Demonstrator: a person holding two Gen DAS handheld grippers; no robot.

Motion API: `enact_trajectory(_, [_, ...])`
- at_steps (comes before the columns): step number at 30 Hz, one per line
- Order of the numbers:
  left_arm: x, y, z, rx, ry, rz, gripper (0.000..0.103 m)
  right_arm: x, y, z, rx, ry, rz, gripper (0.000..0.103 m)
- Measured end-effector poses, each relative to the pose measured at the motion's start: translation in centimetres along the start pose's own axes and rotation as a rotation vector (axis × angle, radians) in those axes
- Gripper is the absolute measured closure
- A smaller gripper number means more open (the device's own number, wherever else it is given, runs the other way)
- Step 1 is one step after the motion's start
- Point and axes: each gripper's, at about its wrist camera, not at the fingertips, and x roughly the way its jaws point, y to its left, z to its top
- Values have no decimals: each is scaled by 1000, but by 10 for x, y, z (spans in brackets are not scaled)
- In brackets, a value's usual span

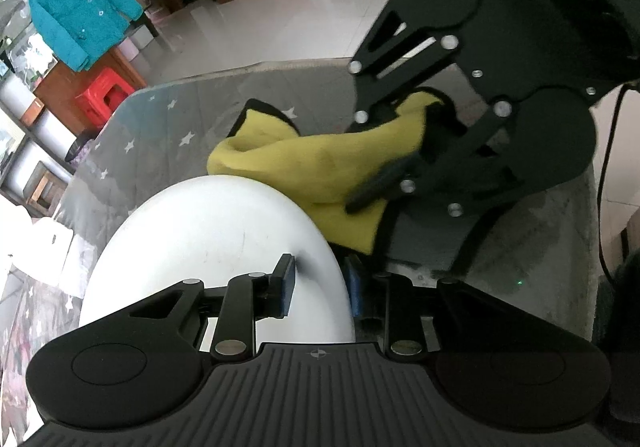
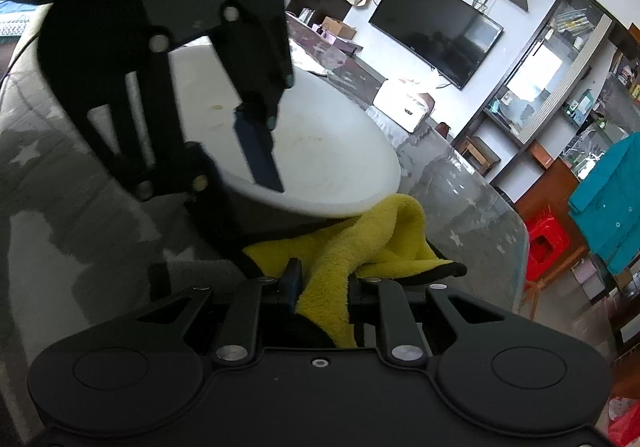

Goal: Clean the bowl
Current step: 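Sweep the yellow cloth across the bowl interior with the right gripper while the left gripper holds the rim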

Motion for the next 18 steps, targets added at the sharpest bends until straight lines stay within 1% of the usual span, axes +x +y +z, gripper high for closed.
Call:
enact_trajectory(3, [-1, -1, -2, 10, -5, 2, 75, -2, 0, -1, -4, 2, 1, 83])
enact_trajectory(6, [-2, -4, -5, 44, -8, 5, 76, 0, 0, -1, -6, 2, 1, 83])
enact_trajectory(18, [-11, -9, -24, 148, -3, -59, 79, 15, -5, 3, -31, -9, 1, 83])
